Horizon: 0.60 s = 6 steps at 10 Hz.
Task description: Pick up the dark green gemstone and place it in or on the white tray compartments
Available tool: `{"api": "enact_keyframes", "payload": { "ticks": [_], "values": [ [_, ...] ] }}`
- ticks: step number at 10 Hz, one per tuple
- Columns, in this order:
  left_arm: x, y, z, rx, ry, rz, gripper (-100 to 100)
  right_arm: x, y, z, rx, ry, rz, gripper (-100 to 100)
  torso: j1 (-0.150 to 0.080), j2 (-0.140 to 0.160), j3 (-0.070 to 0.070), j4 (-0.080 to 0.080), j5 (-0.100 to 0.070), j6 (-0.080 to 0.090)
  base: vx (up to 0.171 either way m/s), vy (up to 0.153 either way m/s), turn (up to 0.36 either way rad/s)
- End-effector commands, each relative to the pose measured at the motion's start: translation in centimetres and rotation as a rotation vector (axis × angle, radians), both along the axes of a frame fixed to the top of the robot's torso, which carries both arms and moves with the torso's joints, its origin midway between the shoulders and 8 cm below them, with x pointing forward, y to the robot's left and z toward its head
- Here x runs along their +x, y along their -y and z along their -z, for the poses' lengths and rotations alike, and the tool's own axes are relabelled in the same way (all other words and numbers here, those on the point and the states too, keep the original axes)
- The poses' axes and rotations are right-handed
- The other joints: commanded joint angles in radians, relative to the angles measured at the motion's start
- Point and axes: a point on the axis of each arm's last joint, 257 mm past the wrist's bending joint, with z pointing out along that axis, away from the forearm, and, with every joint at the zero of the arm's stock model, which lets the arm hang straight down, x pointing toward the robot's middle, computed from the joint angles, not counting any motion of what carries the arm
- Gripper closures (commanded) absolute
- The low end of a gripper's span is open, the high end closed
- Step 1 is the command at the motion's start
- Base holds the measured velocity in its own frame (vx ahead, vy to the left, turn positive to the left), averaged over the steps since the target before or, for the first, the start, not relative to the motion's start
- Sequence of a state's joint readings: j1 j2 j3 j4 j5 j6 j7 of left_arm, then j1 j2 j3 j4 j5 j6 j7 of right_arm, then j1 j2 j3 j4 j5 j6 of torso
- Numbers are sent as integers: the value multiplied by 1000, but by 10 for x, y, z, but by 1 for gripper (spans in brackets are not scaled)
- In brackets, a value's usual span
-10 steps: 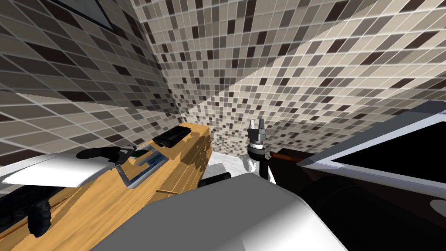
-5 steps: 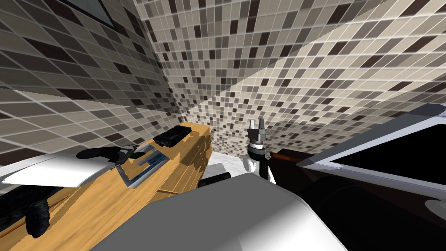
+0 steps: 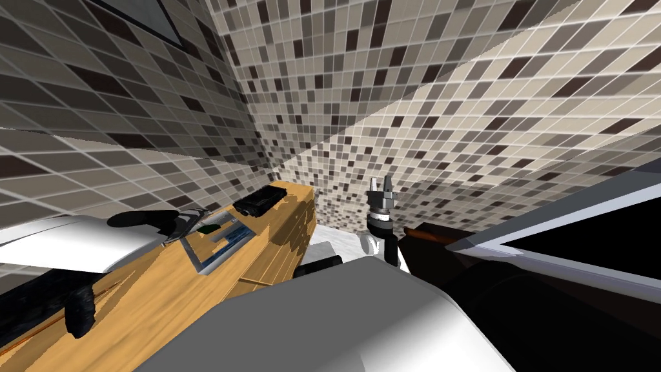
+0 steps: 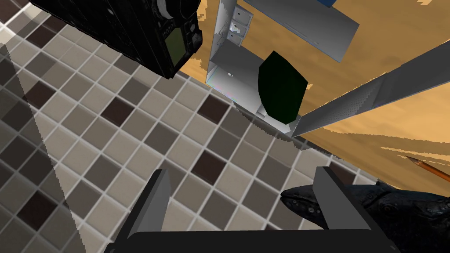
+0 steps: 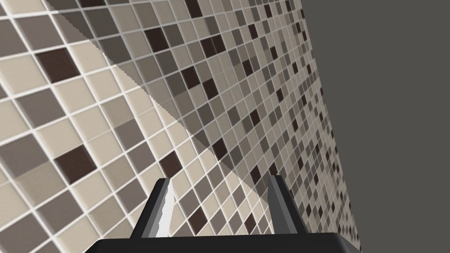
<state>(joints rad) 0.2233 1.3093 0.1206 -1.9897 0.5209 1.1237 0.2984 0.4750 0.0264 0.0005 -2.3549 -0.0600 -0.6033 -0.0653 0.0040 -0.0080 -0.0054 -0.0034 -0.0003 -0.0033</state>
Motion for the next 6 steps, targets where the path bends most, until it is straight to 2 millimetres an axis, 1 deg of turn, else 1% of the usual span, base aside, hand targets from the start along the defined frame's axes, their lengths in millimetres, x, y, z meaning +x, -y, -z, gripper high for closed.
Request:
{"api": "enact_keyframes", "payload": {
  "ticks": [1, 4, 5, 6],
  "values": [
    [0, 9, -13, 0, 1, 7, -100, 0, 0, 0, 0, 0, 0, 0, 0, 0, 0, 0, 0, 0, 4, 21, 24],
    [0, 24, -29, 3, 2, 23, -100, 0, 0, 0, 0, 0, 0, 0, -3, 1, 0, 0, -1, 0, 3, -3, 10],
    [1, 20, -24, 2, 3, 21, -100, 0, 0, 0, 0, 0, 0, 0, -3, 1, 0, 0, -1, 0, 0, 0, 0],
    [0, 21, -25, 2, 2, 20, 0, 0, 0, 0, 0, 0, 0, 0, -3, 1, 0, 0, 0, 0, 0, 0, 0]
  ]
}}
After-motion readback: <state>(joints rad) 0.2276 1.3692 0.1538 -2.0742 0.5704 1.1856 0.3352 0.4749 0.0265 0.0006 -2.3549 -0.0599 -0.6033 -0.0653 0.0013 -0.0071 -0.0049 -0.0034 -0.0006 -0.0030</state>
